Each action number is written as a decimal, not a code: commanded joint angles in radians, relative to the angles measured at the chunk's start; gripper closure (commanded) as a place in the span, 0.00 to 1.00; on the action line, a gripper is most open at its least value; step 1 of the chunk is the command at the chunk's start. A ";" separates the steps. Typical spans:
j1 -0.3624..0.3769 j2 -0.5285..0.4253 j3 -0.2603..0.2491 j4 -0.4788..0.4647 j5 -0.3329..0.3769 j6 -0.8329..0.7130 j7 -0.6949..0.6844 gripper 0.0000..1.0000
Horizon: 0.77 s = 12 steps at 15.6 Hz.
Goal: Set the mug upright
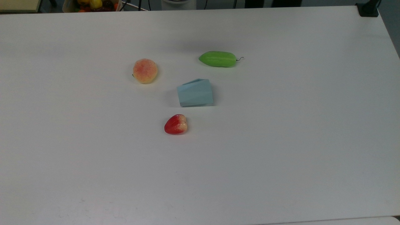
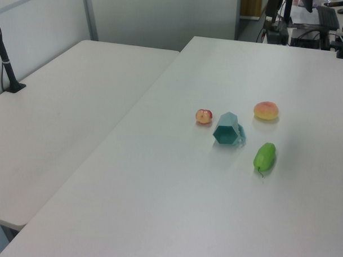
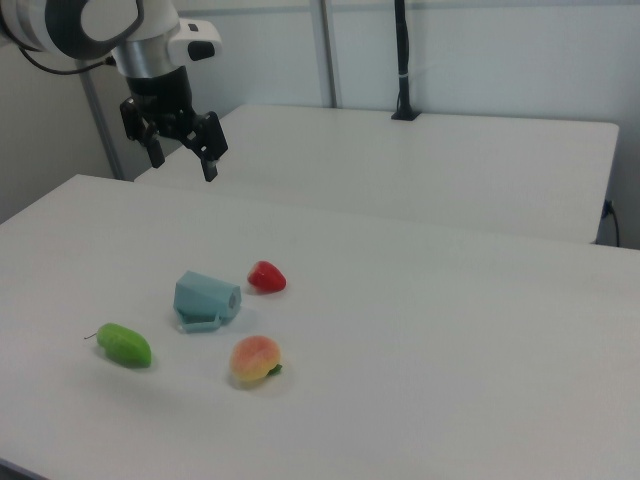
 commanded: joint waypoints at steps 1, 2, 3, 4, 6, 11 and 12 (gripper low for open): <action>0.013 -0.012 -0.011 -0.020 0.005 0.023 -0.017 0.00; 0.013 -0.012 -0.011 -0.020 0.005 0.021 -0.017 0.00; 0.013 -0.012 -0.011 -0.020 0.007 0.021 -0.017 0.00; 0.013 -0.012 -0.011 -0.020 0.007 0.021 -0.017 0.00; 0.013 -0.012 -0.011 -0.020 0.007 0.021 -0.017 0.00; 0.010 -0.015 -0.014 -0.018 0.011 0.011 -0.023 0.00; 0.012 -0.017 -0.014 -0.018 0.011 0.009 -0.020 0.00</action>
